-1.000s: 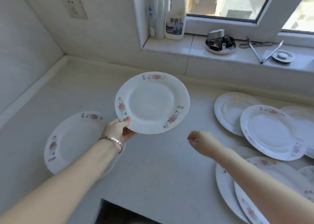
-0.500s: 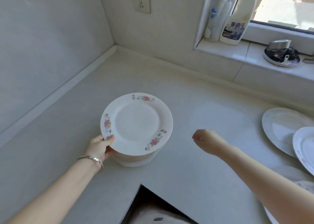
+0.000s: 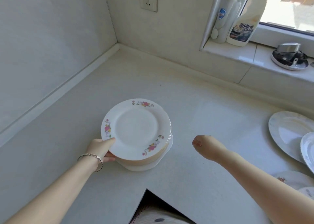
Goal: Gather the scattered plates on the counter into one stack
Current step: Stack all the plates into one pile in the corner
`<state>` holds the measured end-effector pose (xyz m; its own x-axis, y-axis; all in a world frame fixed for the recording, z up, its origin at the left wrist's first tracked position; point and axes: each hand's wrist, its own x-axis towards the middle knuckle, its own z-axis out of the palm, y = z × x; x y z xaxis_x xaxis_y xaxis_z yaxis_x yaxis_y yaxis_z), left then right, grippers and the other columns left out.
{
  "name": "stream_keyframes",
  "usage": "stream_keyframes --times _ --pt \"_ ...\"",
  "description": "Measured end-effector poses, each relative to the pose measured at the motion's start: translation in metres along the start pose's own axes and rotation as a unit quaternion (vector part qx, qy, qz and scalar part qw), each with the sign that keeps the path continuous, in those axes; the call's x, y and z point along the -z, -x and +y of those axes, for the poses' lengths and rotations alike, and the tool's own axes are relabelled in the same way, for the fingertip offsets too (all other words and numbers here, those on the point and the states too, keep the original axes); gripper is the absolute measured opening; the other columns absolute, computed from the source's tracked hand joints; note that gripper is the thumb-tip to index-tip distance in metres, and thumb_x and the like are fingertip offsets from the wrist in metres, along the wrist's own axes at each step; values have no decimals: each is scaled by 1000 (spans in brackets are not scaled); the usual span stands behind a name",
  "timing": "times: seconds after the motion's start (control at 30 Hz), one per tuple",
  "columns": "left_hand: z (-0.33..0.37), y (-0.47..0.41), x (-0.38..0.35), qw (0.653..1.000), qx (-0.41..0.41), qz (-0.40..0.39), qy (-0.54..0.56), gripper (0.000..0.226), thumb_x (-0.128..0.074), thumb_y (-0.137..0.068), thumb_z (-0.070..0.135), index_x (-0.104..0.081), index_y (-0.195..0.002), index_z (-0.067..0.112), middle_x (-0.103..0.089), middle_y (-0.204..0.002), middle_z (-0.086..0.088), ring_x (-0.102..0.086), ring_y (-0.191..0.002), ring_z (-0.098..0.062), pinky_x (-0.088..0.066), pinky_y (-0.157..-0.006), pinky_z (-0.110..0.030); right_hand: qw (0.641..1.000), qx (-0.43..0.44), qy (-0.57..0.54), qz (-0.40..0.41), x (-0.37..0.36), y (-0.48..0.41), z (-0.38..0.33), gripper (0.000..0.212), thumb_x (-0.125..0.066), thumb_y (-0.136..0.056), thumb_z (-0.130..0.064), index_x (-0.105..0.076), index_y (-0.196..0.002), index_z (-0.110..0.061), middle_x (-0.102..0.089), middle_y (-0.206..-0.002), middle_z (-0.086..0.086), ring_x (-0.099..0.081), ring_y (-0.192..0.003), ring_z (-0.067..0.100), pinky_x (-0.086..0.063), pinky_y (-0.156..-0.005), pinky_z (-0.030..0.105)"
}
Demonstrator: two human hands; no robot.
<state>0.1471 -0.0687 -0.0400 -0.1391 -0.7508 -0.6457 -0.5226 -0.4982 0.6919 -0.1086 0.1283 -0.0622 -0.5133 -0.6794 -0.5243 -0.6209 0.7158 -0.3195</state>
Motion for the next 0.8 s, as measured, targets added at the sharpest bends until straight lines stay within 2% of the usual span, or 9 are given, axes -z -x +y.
stream_keyframes --times 0.07,0.33,0.4,0.5,0.57,0.6,0.67,0.73,0.8 --pt "2 -3 4 995 -15 3 -101 28 -61 -87 27 -62 -73 2 -64 -50 -8 -56 -30 -12 -52 -36 -23 1000 1 -1 -2 0 -2 -3 30 -39 -94 -20 -60 -116 -17 -63 -119 3 -61 -105 22 -51 -87 32" --pt "-1 -3 8 947 -27 -4 -319 46 -50 -87 50 -63 -82 6 -64 -52 -11 -54 -41 -23 -49 -46 -23 1000 -5 14 -10 -4 -5 -5 30 -39 -94 -20 -61 -115 -18 -64 -118 3 -62 -102 23 -53 -86 34" --pt "2 0 8 909 -44 8 -414 48 -42 -88 55 -59 -74 12 -64 -52 -8 -56 -44 -22 -41 -46 -19 1000 -6 21 -10 -6 -6 -6 30 -38 -94 -20 -61 -114 -17 -64 -117 4 -63 -102 23 -52 -85 33" --pt "15 6 2 789 -131 74 -595 50 -33 -91 56 -62 -90 15 -70 -89 -8 -67 -84 -24 -39 -62 -23 1000 -14 18 -12 -9 -7 -6 30 -39 -94 -20 -61 -114 -17 -64 -117 4 -63 -102 23 -53 -85 33" --pt "28 11 -9 756 -200 85 -617 43 -32 -95 47 -62 -93 16 -68 -98 -8 -65 -95 -27 -39 -67 -26 999 -25 16 -11 -10 -6 -3 29 -40 -94 -19 -61 -113 -16 -64 -118 4 -62 -103 23 -52 -87 34" --pt "33 12 -17 765 -236 66 -596 37 -35 -95 42 -59 -82 17 -66 -89 -8 -64 -91 -28 -39 -66 -27 999 -35 14 -8 -11 -4 1 29 -40 -93 -19 -61 -112 -17 -64 -118 4 -62 -103 23 -52 -87 33" --pt "43 18 -42 819 -282 -25 -499 35 -45 -92 34 -43 -61 18 -56 -65 -3 -58 -71 -27 -37 -60 -27 998 -59 9 0 -11 3 11 29 -39 -93 -20 -61 -111 -18 -64 -117 3 -62 -103 24 -51 -83 32" --pt "53 27 -75 871 -259 -143 -393 34 -50 -90 26 -40 -59 15 -55 -59 -2 -53 -54 -19 -40 -56 -26 996 -83 14 13 -11 15 26 29 -38 -93 -22 -60 -113 -21 -64 -117 2 -62 -103 25 -48 -76 29" --pt "60 38 -115 893 -205 -226 -331 30 -49 -89 20 -45 -60 13 -56 -58 -4 -50 -42 -12 -38 -45 -21 994 -109 20 26 -8 32 45 30 -37 -94 -22 -58 -114 -22 -63 -117 2 -62 -102 25 -45 -73 27"
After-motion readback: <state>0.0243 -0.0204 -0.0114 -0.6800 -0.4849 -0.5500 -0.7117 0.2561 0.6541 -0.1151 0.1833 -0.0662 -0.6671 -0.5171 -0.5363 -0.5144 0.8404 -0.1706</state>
